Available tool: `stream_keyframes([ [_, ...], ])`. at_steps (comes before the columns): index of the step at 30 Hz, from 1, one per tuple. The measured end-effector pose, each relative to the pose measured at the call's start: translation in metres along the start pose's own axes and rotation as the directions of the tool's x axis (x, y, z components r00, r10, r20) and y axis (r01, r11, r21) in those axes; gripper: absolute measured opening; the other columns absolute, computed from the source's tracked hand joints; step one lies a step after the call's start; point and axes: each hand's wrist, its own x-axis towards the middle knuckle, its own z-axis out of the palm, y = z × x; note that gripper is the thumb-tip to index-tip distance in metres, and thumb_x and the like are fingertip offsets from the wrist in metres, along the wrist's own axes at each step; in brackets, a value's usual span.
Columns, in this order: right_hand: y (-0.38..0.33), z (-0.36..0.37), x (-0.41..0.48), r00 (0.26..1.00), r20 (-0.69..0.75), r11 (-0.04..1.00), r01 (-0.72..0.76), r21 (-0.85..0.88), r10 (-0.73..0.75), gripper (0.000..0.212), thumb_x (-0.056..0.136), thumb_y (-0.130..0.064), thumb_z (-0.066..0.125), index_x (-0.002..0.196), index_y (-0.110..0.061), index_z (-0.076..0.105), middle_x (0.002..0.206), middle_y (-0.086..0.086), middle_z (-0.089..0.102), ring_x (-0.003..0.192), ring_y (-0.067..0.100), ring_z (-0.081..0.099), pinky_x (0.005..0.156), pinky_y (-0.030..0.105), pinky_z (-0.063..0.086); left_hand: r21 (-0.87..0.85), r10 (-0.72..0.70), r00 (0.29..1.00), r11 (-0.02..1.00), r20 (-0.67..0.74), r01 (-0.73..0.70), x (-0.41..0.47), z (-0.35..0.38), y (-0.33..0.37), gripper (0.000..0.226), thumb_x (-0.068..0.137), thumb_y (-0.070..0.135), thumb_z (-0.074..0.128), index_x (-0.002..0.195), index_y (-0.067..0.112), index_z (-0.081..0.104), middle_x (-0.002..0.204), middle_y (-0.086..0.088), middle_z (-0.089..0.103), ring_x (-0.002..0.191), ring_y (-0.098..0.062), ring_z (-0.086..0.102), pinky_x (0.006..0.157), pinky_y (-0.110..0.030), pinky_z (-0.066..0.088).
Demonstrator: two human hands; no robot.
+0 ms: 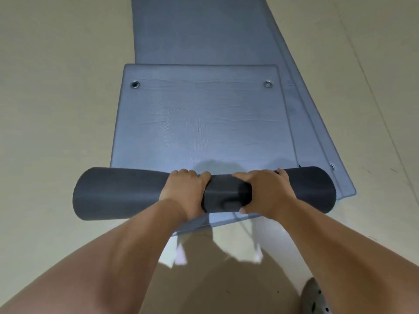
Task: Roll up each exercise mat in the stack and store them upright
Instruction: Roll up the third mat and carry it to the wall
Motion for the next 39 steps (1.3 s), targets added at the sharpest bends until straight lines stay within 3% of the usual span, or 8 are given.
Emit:
stream_keyframes([
  [6, -0.004, -0.019, 0.007, 0.995, 0.076, 0.997, 0.064, 0.043, -0.067, 0.091, 0.070, -0.069, 0.078, 0.150, -0.049, 0.039, 0.132, -0.010, 0.062, 0.128, 0.022, 0.052, 0.118, 0.058, 0.023, -0.137, -0.076, 0.990, 0.986, 0.122, 0.093, 0.000, -0.008, -0.013, 0.076, 0.050, 0.058, 0.087, 0.114, 0.035, 0.053, 0.092, 0.007, 0.062, 0.085, -0.020, 0.058, 0.072, -0.034, 0.039],
  [10, -0.014, 0.001, -0.007, 0.995, -0.081, 0.997, 0.063, 0.042, -0.059, 0.109, 0.073, -0.093, 0.050, 0.163, -0.043, 0.013, 0.170, 0.003, 0.020, 0.158, 0.029, 0.008, 0.122, 0.069, -0.005, -0.136, -0.073, 0.969, 0.985, 0.234, 0.107, 0.029, -0.026, -0.019, 0.091, 0.038, 0.064, 0.090, 0.112, 0.033, 0.049, 0.095, 0.008, 0.060, 0.089, -0.021, 0.057, 0.073, -0.034, 0.043],
  [14, -0.032, 0.052, -0.019, 0.924, -0.379, 0.999, 0.047, 0.015, -0.038, 0.111, 0.076, -0.092, 0.033, 0.166, -0.030, 0.013, 0.174, 0.015, 0.001, 0.159, 0.040, -0.002, 0.119, 0.073, -0.005, -0.201, -0.087, 0.926, 0.965, 0.367, 0.170, 0.047, -0.037, -0.029, 0.100, 0.033, 0.063, 0.093, 0.116, 0.032, 0.047, 0.104, 0.006, 0.061, 0.096, -0.023, 0.056, 0.078, -0.038, 0.044],
  [18, -0.029, 0.062, -0.005, 0.957, -0.291, 0.999, 0.008, -0.034, -0.017, 0.131, 0.061, -0.101, 0.031, 0.162, -0.033, -0.017, 0.169, 0.010, -0.028, 0.155, 0.037, -0.028, 0.117, 0.070, -0.019, -0.132, -0.157, 0.945, 0.971, 0.285, 0.201, 0.042, -0.029, -0.026, 0.122, 0.039, 0.065, 0.086, 0.145, 0.040, 0.031, 0.135, 0.003, 0.049, 0.127, -0.029, 0.042, 0.106, -0.057, 0.031],
  [21, -0.021, 0.037, 0.022, 0.962, -0.271, 0.997, 0.005, -0.077, -0.026, 0.135, 0.056, -0.107, 0.028, 0.163, -0.035, -0.013, 0.172, 0.010, -0.017, 0.157, 0.038, -0.021, 0.118, 0.071, -0.016, -0.136, -0.262, 0.959, 0.952, 0.105, 0.275, 0.031, -0.029, -0.019, 0.124, 0.054, 0.068, 0.071, 0.157, 0.041, 0.009, 0.161, -0.002, 0.024, 0.150, -0.034, 0.015, 0.113, -0.075, 0.001],
  [26, -0.010, -0.013, 0.079, 0.986, -0.166, 0.998, 0.021, -0.059, -0.031, 0.126, 0.059, -0.109, 0.015, 0.164, -0.043, -0.005, 0.174, 0.001, 0.006, 0.160, 0.030, -0.002, 0.122, 0.070, -0.005, -0.259, -0.343, 0.888, 0.928, -0.308, 0.268, 0.014, -0.001, 0.014, 0.075, 0.088, 0.042, 0.056, 0.156, 0.023, 0.031, 0.166, -0.011, 0.018, 0.154, -0.037, 0.008, 0.111, -0.078, 0.006],
  [32, -0.010, -0.034, 0.107, 0.979, -0.205, 1.000, 0.001, -0.028, -0.006, 0.107, 0.074, -0.097, -0.004, 0.164, -0.041, 0.012, 0.172, 0.003, 0.021, 0.160, 0.028, 0.007, 0.123, 0.069, -0.001, -0.170, -0.297, 0.953, 0.944, -0.061, 0.283, 0.030, 0.021, 0.004, 0.119, 0.079, 0.084, 0.038, 0.156, 0.019, -0.025, 0.162, -0.017, -0.032, 0.148, -0.039, -0.033, 0.108, -0.081, -0.006],
  [39, -0.025, 0.015, 0.089, 0.836, -0.548, 0.997, -0.020, -0.073, -0.023, 0.072, 0.101, -0.069, 0.018, 0.163, -0.033, 0.020, 0.172, 0.015, 0.013, 0.158, 0.043, 0.006, 0.118, 0.078, 0.005, -0.148, -0.284, 0.958, 0.947, 0.040, 0.287, 0.104, -0.028, -0.042, 0.160, 0.043, 0.091, 0.070, 0.158, 0.026, -0.021, 0.168, -0.012, -0.013, 0.153, -0.040, -0.016, 0.108, -0.083, 0.001],
])
